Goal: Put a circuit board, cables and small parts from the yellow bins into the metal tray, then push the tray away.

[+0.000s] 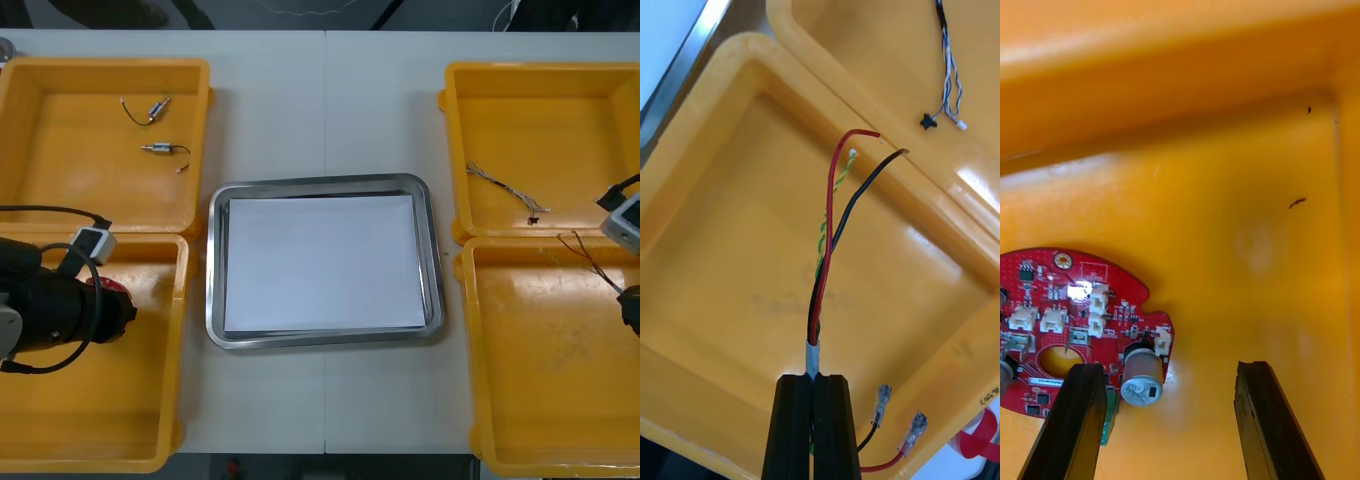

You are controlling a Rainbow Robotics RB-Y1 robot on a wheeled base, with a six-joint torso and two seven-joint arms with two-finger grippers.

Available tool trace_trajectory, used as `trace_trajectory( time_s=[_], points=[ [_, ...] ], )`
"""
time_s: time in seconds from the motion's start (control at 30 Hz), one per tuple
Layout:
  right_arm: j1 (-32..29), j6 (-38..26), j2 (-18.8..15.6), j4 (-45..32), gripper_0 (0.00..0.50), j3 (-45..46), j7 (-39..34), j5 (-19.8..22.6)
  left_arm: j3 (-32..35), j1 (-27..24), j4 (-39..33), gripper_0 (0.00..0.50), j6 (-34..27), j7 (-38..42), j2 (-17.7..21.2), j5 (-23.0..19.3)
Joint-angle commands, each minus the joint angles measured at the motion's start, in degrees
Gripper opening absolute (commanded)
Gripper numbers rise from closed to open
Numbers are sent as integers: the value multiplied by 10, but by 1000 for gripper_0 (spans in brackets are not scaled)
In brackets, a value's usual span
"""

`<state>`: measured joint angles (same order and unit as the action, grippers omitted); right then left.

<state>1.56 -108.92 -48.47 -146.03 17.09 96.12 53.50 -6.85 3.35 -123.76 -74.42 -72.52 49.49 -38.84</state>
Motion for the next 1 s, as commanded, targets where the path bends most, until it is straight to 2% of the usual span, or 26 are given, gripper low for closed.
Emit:
trace_trajectory(
  time_s=[0.03, 0.9, 0.93, 1.0],
  points=[
    [50, -5, -23, 2, 0, -47, -21, 0, -16, 17, -3, 500, 14, -20, 20, 13],
    [57, -11, -22, 15, 0, -55, -26, -9, -38, 28, 5, 500, 47, -14, 20, 46],
    [57, -11, -22, 14, 0, -54, -26, -9, -38, 29, 5, 463, 49, -14, 20, 47],
    [57, -11, -23, 14, 0, -55, -28, -11, -38, 31, 5, 263, 51, -15, 20, 48]
  ],
)
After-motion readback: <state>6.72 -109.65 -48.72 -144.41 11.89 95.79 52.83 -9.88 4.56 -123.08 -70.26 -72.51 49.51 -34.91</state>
